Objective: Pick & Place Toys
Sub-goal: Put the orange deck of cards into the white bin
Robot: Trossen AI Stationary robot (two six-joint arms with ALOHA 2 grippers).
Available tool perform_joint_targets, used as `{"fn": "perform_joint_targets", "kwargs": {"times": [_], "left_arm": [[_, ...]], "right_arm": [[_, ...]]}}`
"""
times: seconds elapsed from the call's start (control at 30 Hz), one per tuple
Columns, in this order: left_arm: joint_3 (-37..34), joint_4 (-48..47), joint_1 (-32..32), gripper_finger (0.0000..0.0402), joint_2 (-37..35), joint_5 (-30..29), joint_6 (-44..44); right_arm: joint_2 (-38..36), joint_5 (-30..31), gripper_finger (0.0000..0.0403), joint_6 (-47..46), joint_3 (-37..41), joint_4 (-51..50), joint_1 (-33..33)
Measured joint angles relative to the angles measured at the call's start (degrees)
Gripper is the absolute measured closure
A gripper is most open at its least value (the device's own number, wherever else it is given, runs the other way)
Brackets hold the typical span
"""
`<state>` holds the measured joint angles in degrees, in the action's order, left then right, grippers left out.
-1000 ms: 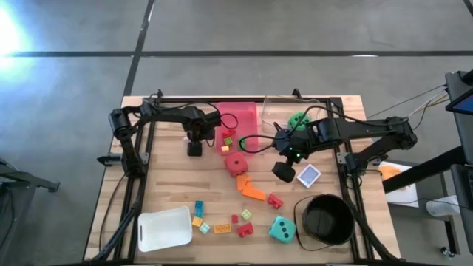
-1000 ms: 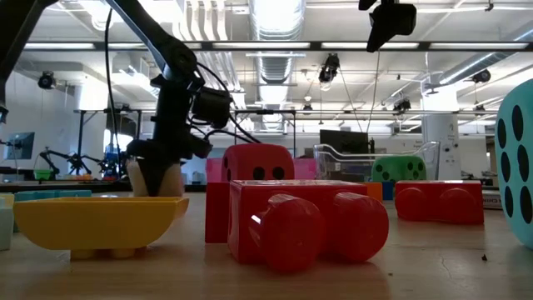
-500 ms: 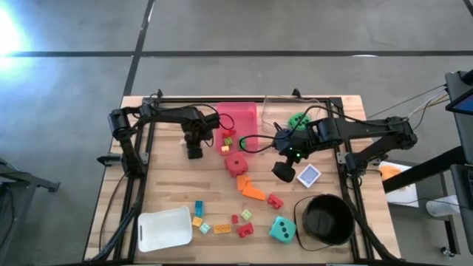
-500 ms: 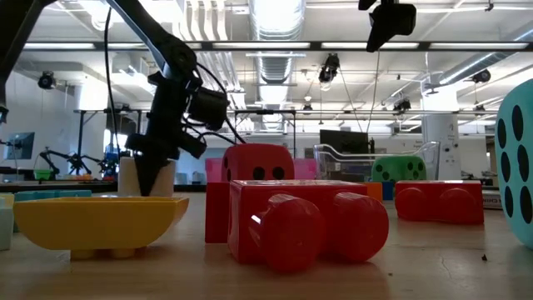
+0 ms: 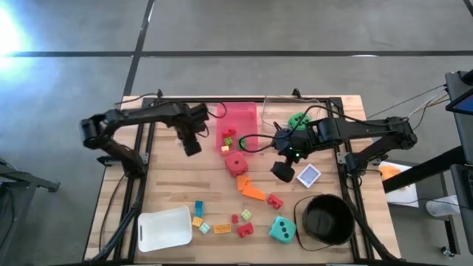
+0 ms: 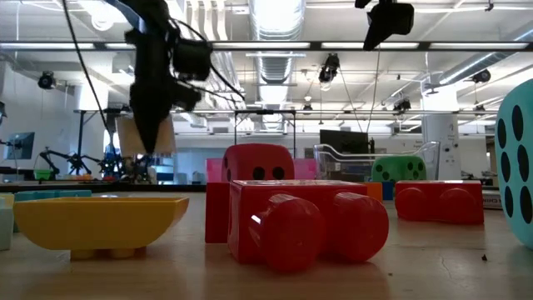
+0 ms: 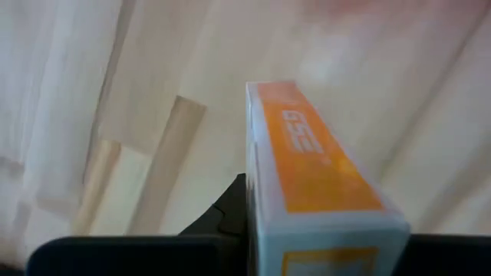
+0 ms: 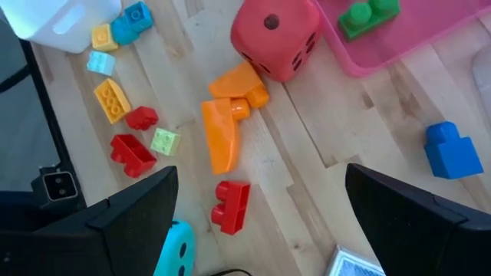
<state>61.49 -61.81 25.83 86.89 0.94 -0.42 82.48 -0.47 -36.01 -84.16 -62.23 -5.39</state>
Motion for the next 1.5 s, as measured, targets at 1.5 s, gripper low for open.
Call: {"fn": "perform_joint_targets", "kwargs": {"times": [1.5], "left_arm": [[15.1,-18.4,-50.6,0.0339,-8.5,3.8,-53.1]], "right_arm": [[0.0,0.1,0.0035,-3.0,0.0,1.3,0.0]]}}
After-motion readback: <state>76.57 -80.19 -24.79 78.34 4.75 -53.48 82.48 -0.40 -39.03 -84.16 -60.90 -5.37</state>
